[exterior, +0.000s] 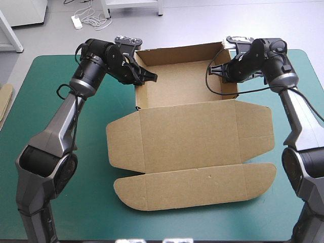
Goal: Fold the box
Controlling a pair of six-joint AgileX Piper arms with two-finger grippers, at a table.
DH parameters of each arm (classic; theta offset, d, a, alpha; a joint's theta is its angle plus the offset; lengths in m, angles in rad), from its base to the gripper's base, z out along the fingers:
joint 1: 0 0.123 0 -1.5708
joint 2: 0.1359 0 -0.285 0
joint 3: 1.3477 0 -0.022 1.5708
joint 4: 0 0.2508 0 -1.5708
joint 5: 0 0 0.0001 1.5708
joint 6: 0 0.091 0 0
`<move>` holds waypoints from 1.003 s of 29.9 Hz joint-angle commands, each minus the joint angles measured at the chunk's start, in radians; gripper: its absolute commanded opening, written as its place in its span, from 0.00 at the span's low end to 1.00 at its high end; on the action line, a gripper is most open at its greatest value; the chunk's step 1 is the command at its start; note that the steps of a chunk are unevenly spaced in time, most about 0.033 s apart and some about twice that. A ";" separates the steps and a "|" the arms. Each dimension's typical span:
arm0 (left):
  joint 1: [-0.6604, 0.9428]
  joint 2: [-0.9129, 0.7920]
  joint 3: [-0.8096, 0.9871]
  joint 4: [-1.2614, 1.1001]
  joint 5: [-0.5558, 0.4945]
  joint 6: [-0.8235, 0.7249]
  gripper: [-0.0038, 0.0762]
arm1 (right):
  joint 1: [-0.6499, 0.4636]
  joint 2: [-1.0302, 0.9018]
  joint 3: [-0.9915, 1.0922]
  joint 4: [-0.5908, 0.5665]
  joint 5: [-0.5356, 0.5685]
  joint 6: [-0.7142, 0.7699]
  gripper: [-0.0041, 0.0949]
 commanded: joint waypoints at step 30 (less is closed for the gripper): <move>0.003 0.147 -0.025 0.034 0.045 0.001 0.04 | 0.093 0.109 -0.032 -0.121 0.056 0.010 0.04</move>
